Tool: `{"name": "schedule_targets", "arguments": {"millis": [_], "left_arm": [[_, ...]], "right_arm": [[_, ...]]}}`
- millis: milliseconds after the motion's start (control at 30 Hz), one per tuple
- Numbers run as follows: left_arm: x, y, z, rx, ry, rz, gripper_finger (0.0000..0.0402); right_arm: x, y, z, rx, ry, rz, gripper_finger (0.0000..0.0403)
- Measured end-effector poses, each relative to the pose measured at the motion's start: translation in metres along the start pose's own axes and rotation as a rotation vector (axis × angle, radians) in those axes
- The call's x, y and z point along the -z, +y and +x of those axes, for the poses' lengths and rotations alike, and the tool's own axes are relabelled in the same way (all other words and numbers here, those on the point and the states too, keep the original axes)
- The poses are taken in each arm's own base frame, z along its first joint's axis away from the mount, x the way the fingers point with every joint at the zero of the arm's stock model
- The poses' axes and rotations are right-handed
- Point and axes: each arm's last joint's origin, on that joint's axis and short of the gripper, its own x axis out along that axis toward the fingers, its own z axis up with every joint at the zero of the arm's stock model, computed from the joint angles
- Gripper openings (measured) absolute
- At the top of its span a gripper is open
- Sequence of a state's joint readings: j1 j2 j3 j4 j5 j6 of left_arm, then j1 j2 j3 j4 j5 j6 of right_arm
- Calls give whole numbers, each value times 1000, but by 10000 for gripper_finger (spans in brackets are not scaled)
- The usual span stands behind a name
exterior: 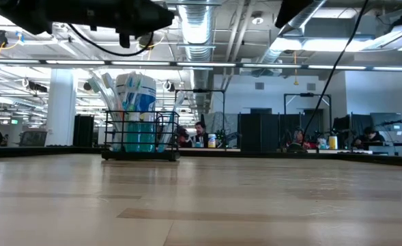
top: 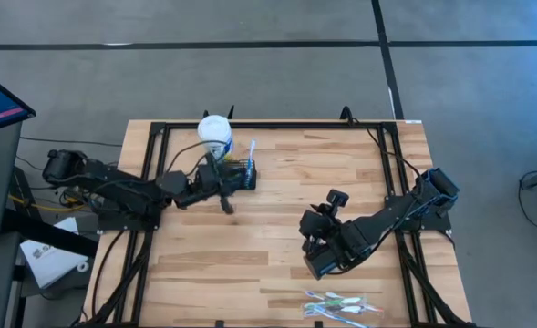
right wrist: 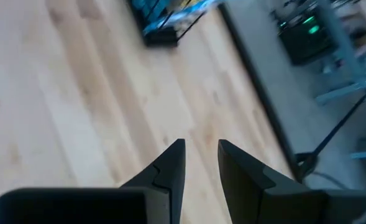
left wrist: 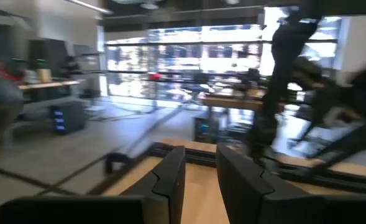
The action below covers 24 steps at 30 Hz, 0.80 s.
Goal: Pick & Place toothbrushing station
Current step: Put the blue toothbrush into the wire organizer
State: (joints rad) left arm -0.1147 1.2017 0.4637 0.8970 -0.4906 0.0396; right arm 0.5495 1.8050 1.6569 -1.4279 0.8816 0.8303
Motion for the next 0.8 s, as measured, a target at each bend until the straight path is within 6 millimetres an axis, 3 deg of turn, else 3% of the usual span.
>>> {"name": "schedule_targets", "arguments": {"millis": [233,567,800], "left_arm": [[-1,-15,-6,136,0,-38,85],[-1,-20,-9,164,1,-41,85],[0,-20,-9,164,9,-37,85]], "right_arm": [[7,10,-10,-138,86,-8,85],[16,37,-37,-423,132,30,85],[31,82,-36,-543,218,-11,85]]}}
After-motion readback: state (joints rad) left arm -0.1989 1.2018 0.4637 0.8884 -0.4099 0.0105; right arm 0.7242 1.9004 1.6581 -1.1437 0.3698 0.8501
